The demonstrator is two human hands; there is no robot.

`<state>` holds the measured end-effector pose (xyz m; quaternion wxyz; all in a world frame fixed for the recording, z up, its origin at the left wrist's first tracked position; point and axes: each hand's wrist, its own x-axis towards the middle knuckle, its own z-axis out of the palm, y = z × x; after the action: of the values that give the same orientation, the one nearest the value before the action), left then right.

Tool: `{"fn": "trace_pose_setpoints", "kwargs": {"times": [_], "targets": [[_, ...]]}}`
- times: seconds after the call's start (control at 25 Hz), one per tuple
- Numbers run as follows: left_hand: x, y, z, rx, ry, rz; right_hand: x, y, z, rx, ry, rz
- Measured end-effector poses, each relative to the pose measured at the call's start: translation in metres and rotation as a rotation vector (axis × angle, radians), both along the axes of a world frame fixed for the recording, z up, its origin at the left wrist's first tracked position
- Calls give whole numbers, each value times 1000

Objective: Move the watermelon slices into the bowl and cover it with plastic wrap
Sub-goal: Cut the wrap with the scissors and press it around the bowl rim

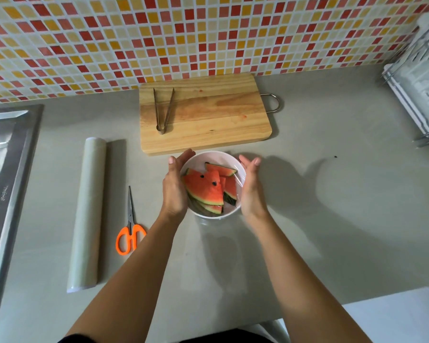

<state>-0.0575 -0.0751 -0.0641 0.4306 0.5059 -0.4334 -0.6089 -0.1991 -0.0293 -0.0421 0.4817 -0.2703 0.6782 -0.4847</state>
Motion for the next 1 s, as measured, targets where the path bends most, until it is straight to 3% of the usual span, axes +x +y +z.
{"fn": "trace_pose_setpoints", "kwargs": {"times": [0.32, 0.48, 0.64, 0.8, 0.88, 1.0], "targets": [[3, -1, -2, 121, -52, -36, -6, -7, 12, 60, -84, 13], [15, -4, 0, 50, -54, 16, -19, 11, 14, -183, 257, -312], [13, -6, 6, 86, 44, -80, -8, 22, 10, -62, -25, -163], [8, 22, 4, 85, 19, 42, -11, 1, 14, -58, -250, -14], [17, 41, -2, 40, -7, 174, -27, -11, 11, -98, -177, -17], [33, 34, 4, 85, -137, 340, -55, -24, 3, 91, 188, -10]]}}
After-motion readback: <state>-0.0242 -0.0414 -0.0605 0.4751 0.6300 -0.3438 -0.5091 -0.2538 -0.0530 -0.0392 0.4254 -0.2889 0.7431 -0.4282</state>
